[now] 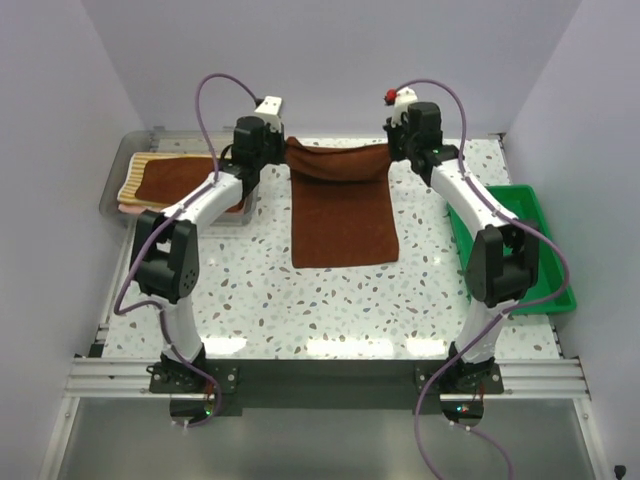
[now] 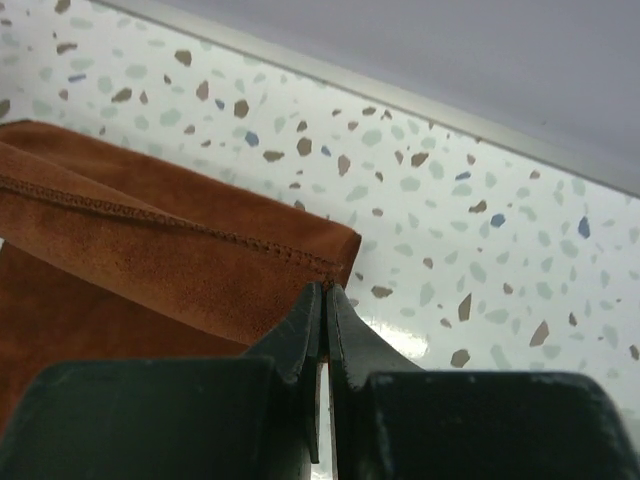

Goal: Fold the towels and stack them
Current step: Fold the towel

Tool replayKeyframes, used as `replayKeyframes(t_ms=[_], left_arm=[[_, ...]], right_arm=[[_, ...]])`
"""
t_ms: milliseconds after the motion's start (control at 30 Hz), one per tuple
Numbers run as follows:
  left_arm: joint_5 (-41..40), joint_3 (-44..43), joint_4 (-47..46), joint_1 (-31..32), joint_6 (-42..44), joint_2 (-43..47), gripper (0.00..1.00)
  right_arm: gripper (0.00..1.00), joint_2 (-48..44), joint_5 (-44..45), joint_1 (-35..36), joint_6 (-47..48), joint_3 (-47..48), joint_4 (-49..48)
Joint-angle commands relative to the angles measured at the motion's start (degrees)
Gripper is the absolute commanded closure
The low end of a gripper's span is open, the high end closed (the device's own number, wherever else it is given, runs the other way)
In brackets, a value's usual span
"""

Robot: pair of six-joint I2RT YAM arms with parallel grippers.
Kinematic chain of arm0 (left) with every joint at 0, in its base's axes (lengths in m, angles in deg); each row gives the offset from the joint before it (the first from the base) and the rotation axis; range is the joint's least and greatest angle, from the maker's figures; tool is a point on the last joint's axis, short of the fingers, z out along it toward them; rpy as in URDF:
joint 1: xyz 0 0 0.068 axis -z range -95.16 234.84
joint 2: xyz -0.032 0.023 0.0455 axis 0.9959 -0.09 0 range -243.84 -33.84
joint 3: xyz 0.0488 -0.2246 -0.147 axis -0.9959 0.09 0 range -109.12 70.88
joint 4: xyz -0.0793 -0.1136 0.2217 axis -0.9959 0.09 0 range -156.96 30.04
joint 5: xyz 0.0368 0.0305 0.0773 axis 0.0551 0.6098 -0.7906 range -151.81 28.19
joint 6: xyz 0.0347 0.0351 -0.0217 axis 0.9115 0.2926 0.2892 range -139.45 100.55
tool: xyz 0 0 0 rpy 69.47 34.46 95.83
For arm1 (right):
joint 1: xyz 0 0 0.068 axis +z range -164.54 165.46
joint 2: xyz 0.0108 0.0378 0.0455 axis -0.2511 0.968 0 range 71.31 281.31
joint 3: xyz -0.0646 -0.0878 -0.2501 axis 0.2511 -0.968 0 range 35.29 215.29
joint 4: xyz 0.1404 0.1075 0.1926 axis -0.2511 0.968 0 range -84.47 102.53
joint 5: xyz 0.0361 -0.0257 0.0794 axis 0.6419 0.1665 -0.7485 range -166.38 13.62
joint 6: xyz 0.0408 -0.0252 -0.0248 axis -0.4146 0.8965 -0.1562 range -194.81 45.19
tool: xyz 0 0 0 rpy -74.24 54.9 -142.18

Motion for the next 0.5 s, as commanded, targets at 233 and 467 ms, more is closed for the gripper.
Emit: replayKeyframes(t_ms=[233,467], left_arm=[[4.89,7.57,-0.33,-0.44,-5.18,4.81,0.97],[7.44,5.29,-0.23,-0.44,-4.30,2.26,0.96]], right_arm=[[1.00,-4.02,3.29,-0.59,-2.61,-8.67,1.00],[1.00,-1.12,4.17,-1.03,-1.21,-0.51,1.27]])
